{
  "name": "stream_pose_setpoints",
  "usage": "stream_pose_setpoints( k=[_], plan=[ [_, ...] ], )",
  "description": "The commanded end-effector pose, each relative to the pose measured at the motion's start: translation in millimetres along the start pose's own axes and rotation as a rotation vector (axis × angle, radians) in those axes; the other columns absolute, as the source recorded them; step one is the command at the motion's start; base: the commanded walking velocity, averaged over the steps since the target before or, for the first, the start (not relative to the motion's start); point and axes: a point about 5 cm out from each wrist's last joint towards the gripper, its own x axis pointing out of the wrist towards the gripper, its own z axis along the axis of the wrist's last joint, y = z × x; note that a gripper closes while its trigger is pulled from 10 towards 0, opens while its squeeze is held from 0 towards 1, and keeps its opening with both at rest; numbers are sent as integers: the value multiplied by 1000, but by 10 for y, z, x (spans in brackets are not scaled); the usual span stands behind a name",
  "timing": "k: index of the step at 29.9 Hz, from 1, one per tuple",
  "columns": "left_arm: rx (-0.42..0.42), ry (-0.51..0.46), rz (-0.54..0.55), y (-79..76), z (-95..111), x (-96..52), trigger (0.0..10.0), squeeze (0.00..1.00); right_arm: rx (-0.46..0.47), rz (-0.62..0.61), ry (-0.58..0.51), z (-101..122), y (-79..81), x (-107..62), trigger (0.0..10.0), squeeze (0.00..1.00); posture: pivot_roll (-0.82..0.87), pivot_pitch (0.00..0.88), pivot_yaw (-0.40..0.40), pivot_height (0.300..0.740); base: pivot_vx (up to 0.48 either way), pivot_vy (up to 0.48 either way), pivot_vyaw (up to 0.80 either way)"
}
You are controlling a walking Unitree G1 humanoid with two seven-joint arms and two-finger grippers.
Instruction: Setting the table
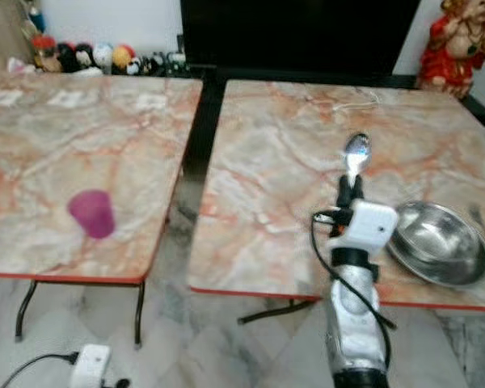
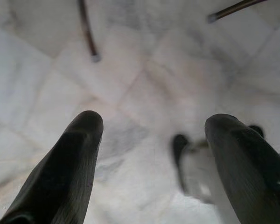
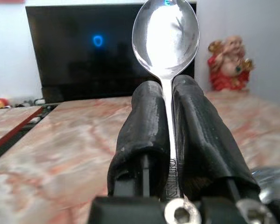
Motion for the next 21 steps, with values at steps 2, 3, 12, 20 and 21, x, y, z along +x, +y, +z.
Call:
stream_pose_setpoints(
  k=[2, 3, 12, 20, 21],
  plan=[
    [8, 32, 8, 52, -81, -25, 10000, 0, 8, 13, -7, 20, 65, 8, 10000, 0, 81, 11, -41, 740, 0, -480, 0],
    [8, 32, 8, 52, -81, -25, 10000, 0, 8, 13, -7, 20, 65, 8, 10000, 0, 81, 11, -41, 740, 0, -480, 0],
    [6, 35, 9, 55, -91, -28, 10000, 0, 5, 9, 5, 3, 57, -7, 10000, 0, 75, 31, -40, 740, 0, -480, 0],
    [5, 41, 19, 50, -96, -26, 10000, 0, 0, 3, 6, 4, 39, -9, 10000, 0, 74, 36, -40, 740, 0, -354, 0],
    [5, 41, 19, 50, -96, -26, 10000, 0, 0, 3, 6, 4, 39, -9, 10000, 0, 74, 36, -40, 740, 0, 0, 0]
  ],
)
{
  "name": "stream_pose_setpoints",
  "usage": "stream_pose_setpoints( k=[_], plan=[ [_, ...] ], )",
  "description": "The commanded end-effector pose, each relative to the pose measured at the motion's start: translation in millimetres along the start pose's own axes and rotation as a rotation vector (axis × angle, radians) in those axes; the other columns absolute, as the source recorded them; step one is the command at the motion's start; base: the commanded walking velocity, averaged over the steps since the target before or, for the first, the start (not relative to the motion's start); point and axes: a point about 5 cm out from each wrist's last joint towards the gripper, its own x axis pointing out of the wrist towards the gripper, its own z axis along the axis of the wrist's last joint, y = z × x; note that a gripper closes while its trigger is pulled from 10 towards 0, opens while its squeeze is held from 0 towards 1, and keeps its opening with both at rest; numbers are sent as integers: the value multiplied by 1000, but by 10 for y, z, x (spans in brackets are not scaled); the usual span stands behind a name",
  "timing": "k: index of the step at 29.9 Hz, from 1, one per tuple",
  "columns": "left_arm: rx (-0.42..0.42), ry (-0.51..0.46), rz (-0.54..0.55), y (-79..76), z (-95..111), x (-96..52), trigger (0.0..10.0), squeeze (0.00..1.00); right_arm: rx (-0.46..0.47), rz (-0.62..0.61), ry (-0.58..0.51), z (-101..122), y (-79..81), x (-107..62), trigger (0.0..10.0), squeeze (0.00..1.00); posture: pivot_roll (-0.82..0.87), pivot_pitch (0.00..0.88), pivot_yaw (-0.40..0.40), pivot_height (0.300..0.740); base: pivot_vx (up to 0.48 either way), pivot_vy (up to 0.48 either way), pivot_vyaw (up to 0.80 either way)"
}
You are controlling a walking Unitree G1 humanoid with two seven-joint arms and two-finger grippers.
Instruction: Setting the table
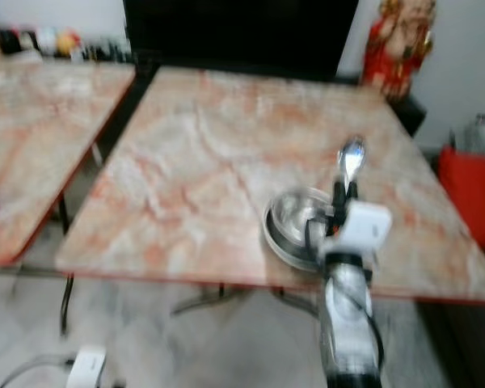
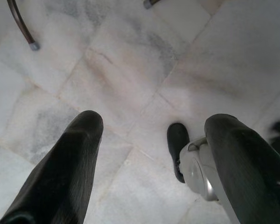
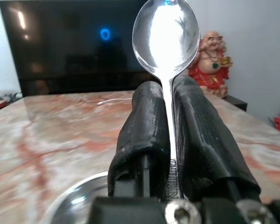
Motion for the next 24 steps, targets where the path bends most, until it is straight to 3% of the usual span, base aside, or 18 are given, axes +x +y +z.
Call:
stream_pose_setpoints(
  k=[1, 21, 24],
  plan=[
    [-8, 21, -16, -75, -39, 3, 10000, 0, -23, -30, -2, 9, -101, -9, 10000, 0, 74, 36, -39, 740, 0, 0, 0],
    [-23, 2, -29, -57, 3, 8, 10000, 0, -31, -53, 0, 17, -152, 4, 10000, 0, 75, 33, -37, 740, 0, 0, 0],
    [-24, -1, -29, -53, 4, 7, 10000, 0, -26, -58, 10, 4, -150, 3, 10000, 0, 73, 33, -37, 740, 266, 0, 0]
  ],
)
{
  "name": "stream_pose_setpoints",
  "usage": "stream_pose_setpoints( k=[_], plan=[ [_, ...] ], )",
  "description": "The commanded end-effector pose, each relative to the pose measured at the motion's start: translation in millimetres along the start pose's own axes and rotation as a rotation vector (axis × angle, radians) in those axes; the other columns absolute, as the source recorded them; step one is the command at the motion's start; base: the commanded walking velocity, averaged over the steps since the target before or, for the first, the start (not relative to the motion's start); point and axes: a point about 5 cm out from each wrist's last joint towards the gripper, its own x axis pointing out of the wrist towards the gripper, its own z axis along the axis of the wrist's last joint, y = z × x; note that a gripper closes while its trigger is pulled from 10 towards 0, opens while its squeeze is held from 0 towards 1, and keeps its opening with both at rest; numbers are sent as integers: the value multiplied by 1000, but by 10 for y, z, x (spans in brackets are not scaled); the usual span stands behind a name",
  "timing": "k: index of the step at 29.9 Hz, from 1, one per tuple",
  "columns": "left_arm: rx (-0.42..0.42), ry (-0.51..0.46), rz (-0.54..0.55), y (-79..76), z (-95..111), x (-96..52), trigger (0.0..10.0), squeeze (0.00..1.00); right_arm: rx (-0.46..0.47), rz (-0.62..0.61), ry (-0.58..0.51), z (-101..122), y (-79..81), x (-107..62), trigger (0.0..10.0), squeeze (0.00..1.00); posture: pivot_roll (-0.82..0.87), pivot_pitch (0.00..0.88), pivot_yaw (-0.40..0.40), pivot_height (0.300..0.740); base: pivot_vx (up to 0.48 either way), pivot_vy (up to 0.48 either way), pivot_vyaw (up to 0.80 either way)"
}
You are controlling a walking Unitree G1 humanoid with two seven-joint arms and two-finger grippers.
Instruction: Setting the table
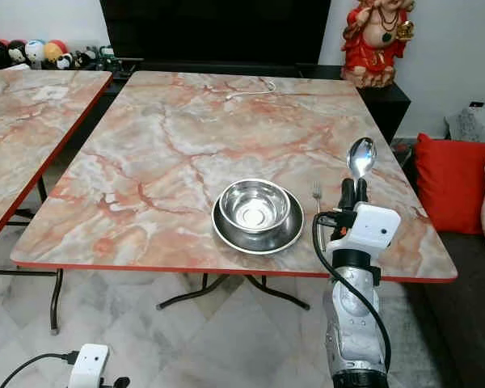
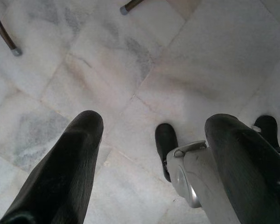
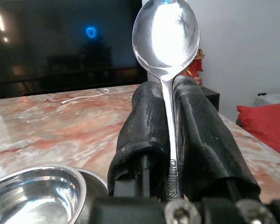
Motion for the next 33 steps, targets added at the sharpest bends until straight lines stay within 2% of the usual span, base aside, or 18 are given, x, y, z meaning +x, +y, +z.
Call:
stream_pose_setpoints(
  k=[1, 4, 9, 13, 21, 25, 27, 28, 30, 33],
  plan=[
    [-6, 16, 7, 32, -44, -14, 10000, 0, -1, -10, -9, 38, -13, 33, 10000, 0, 73, 33, -37, 740, 292, 0, 0],
    [-5, 16, 6, 30, -45, -14, 10000, 0, 2, -12, -4, 33, -14, 34, 10000, 0, 73, 33, -37, 740, 298, 0, 0],
    [-5, 17, 7, 30, -45, -14, 10000, 0, 3, -12, 3, 27, -12, 45, 10000, 0, 73, 32, -38, 740, 307, 0, -764],
    [-11, 13, 10, 28, -42, -13, 10000, 0, -1, -16, -11, 42, -20, 53, 10000, 0, 74, 33, -39, 740, 304, 0, 0],
    [-11, 11, 13, 24, -33, -10, 10000, 0, -10, -4, -6, 50, -22, 93, 10000, 0, 75, 31, -39, 740, 0, 0, 0],
    [-11, 13, 13, 23, -32, -9, 10000, 0, -45, 9, 2, 73, -62, 170, 10000, 0, 70, 31, -35, 740, 0, 0, 0],
    [-11, 15, 12, 22, -31, -8, 10000, 0, -92, 8, 46, 68, -139, 290, 10000, 0, 64, 32, -31, 740, 0, 0, 0],
    [-11, 15, 12, 22, -31, -8, 10000, 0, -92, 8, 46, 68, -139, 290, 10000, 0, 64, 32, -31, 740, 0, 0, 0],
    [-12, 15, 11, 21, -28, -7, 10000, 0, -176, -2, 179, -36, -272, 435, 10000, 0, 59, 32, -29, 740, 0, 0, 0],
    [-13, 15, 10, 16, -23, -4, 10000, 0, -193, -11, 344, -188, -414, 540, 10000, 0, 57, 31, -28, 740, 0, 0, 0]
  ],
)
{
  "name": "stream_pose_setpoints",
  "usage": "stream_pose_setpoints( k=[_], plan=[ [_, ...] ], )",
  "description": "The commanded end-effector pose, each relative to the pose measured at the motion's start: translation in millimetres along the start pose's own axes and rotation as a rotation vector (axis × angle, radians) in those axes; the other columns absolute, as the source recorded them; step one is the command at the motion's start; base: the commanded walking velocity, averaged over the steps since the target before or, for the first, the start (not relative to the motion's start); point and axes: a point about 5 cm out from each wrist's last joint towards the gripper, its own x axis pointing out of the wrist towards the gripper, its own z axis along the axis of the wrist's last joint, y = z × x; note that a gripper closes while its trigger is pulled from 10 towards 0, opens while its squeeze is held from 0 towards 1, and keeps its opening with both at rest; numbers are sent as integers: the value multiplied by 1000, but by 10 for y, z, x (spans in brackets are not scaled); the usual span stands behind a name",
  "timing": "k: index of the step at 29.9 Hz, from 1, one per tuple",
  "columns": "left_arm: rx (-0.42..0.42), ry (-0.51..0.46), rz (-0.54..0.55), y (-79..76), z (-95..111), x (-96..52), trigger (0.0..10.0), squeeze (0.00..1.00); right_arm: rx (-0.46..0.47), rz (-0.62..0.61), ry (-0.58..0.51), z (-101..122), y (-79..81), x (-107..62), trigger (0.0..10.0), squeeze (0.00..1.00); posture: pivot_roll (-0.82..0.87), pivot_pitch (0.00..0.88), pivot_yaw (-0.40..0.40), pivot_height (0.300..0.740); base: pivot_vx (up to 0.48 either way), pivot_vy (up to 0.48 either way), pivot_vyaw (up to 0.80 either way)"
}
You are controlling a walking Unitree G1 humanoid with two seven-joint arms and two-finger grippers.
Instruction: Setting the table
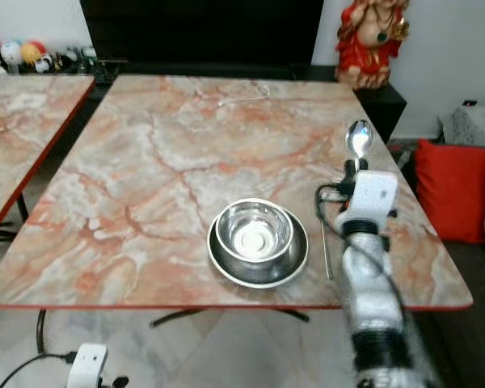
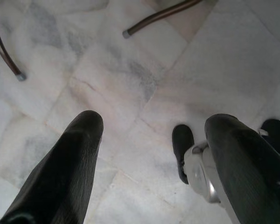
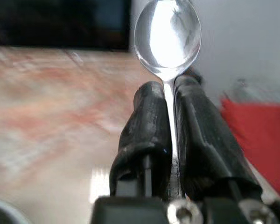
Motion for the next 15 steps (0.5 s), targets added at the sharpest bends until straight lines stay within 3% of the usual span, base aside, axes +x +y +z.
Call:
stream_pose_setpoints(
  k=[1, 6, 15],
  plan=[
    [-5, 13, -2, -15, -13, 2, 10000, 0, 5, -5, 129, -178, -72, 22, 10000, 0, 57, 31, -28, 740, 0, 0, 0],
    [-7, 12, -3, -18, -4, 6, 10000, 0, 46, -17, 232, -252, -200, 160, 10000, 0, 61, 33, -27, 740, 0, 0, 0],
    [-4, 10, -3, -8, 6, 7, 10000, 0, 140, 65, 310, -266, -72, 272, 10000, 0, 68, 38, -20, 740, 0, 0, 0]
  ],
)
